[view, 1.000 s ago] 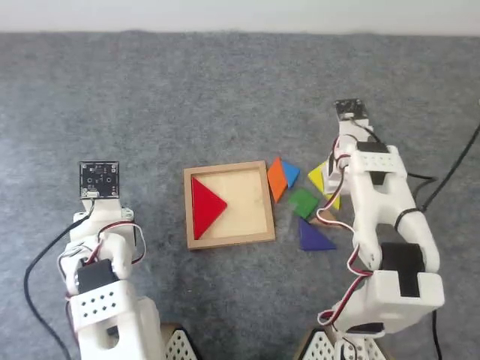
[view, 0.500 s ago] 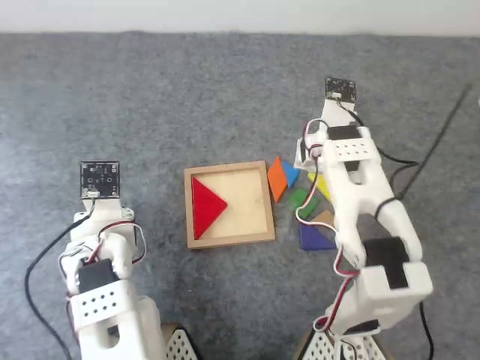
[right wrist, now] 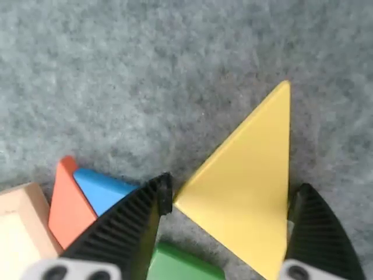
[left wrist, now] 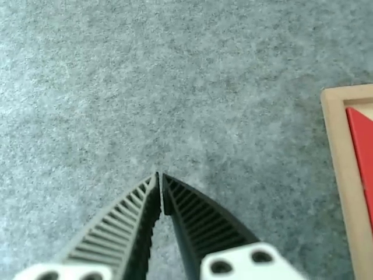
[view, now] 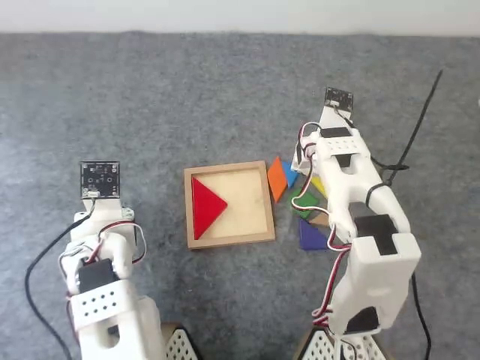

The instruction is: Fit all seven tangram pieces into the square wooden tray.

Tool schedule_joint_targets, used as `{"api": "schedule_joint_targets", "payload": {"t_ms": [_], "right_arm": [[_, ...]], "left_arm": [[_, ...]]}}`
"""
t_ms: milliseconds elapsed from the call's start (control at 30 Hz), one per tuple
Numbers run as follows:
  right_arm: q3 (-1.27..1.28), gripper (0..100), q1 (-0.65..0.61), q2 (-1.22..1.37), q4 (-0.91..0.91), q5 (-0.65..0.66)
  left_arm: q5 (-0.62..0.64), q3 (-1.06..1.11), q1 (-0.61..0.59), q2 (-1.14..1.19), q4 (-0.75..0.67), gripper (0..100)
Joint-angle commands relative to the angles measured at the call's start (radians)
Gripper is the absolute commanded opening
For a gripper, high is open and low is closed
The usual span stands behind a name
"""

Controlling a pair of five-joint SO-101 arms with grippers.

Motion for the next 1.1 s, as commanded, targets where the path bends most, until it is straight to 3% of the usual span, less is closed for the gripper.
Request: {"api": "schedule_joint_targets", "payload": {"t_ms": [0,133,300,733,1067], "right_arm": [[-0.037,31.8,0.005,-0.002,-0.008,-0.009],[-0.041,31.8,0.008,0.015,0.035,-0.003],[-0.063,31.8,0.010,0.024,0.081,0.117],[-0.064,31.8,0.012,0.024,0.085,0.123],[-0.064,31.8,0.053,0.024,0.099,0.227]], "left_arm": [[-0.009,-0.048,0.002,0.003,0.006,1],[-0.009,-0.048,0.000,0.003,0.006,1],[-0.009,-0.048,0.000,0.003,0.006,1],[-0.009,-0.048,-0.002,0.003,0.006,1],[-0.009,-0.048,-0.002,0.003,0.006,1]]}}
